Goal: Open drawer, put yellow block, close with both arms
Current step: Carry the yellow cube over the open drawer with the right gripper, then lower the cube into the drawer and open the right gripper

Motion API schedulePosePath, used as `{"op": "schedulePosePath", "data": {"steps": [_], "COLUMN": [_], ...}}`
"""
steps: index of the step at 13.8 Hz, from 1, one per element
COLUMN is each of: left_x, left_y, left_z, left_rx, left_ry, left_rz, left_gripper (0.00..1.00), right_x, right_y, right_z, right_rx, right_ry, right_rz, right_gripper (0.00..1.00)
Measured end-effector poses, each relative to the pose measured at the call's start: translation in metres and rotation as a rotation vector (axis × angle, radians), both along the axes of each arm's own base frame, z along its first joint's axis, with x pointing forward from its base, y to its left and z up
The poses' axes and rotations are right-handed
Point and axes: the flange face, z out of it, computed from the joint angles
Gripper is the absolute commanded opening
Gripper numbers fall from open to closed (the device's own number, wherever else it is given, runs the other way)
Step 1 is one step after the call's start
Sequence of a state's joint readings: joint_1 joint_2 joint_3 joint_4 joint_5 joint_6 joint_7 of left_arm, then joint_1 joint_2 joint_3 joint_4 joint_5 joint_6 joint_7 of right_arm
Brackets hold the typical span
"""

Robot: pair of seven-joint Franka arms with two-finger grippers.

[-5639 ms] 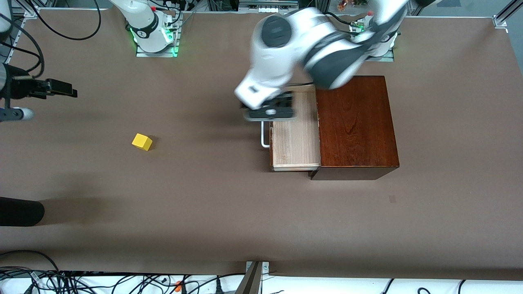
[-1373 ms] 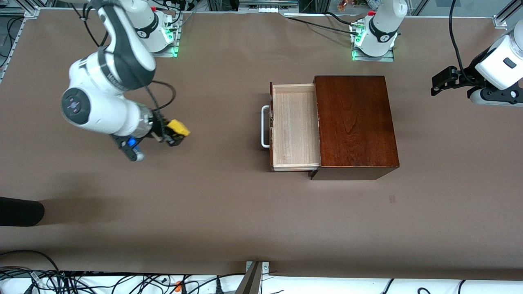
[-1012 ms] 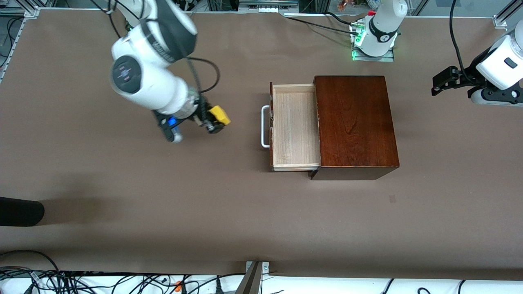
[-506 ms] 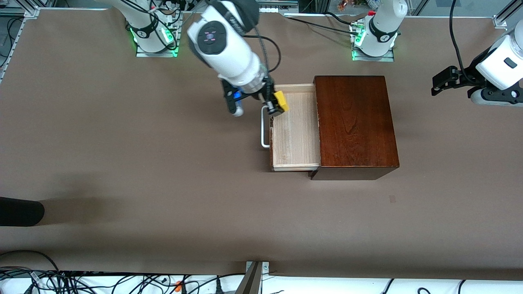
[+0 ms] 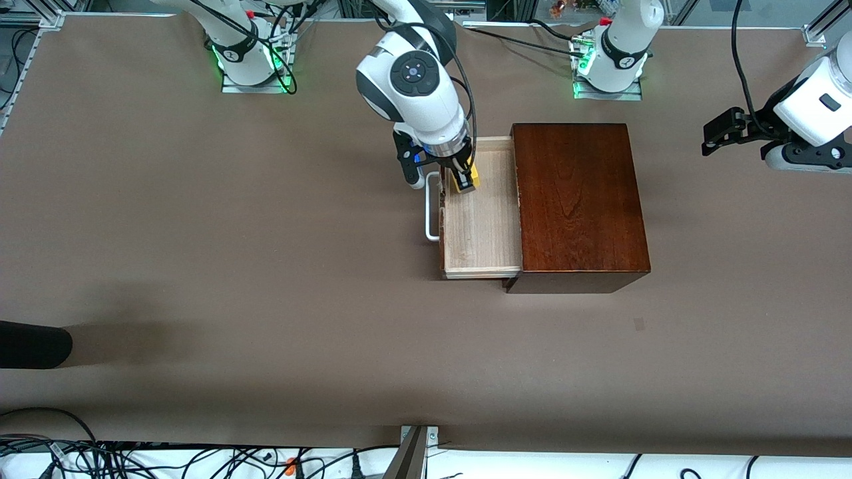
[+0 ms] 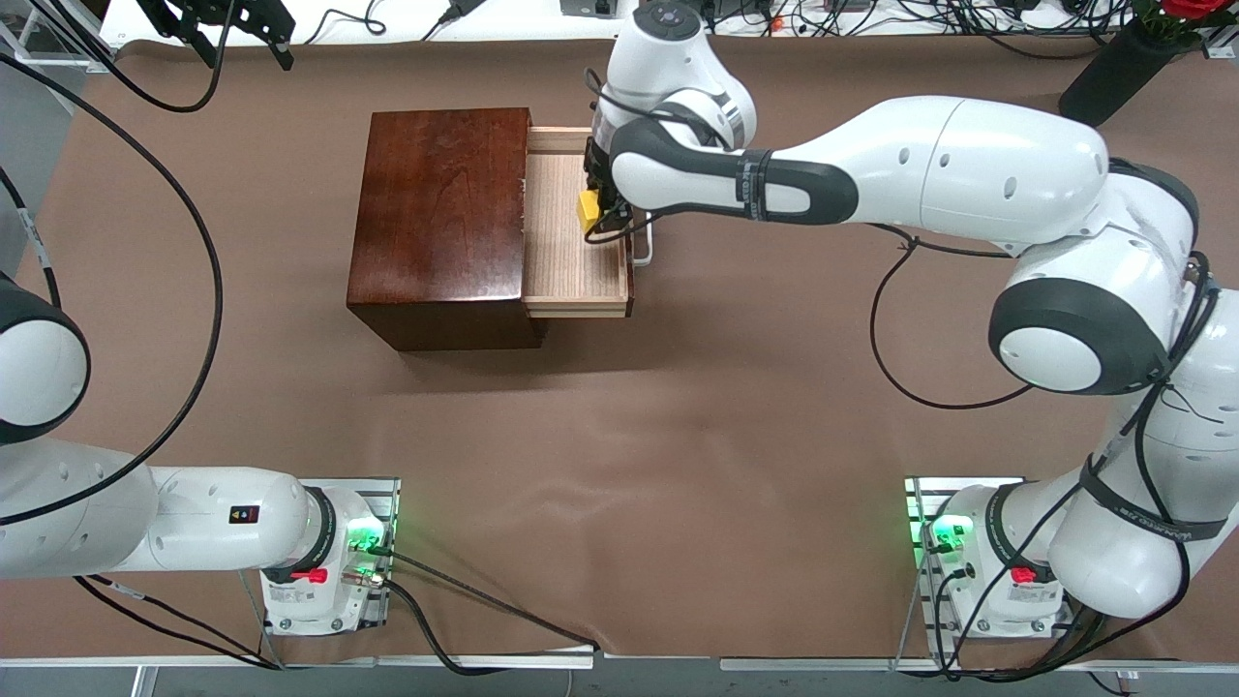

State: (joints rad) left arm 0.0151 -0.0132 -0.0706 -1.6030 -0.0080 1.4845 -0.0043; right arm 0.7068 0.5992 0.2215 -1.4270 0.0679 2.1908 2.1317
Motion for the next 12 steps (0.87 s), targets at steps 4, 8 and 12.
{"op": "schedulePosePath", "data": {"steps": [4,8,12], "left_x": [0.003,0.003,0.004], "left_y": [0.000,0.000,0.000], "left_z": [-0.005,-0.005,0.005], "left_rx": [0.000,0.000,-0.001], "left_ry": [0.010,0.007,-0.014], "left_rz": [0.000,0.000,0.001], "left_gripper": [1.00,1.00,1.00], "right_x": [-0.008,-0.012,-0.007], "right_y": [0.010,0.015,0.017], "right_z": [-0.032,-0.060,-0.048], "right_rx": [-0.054,-0.084,-0.065], "right_ry": [-0.018,-0.017,-0.029], "right_rz": [-0.005,-0.008,-0.038], "right_gripper": [0.26,1.00,1.00]}}
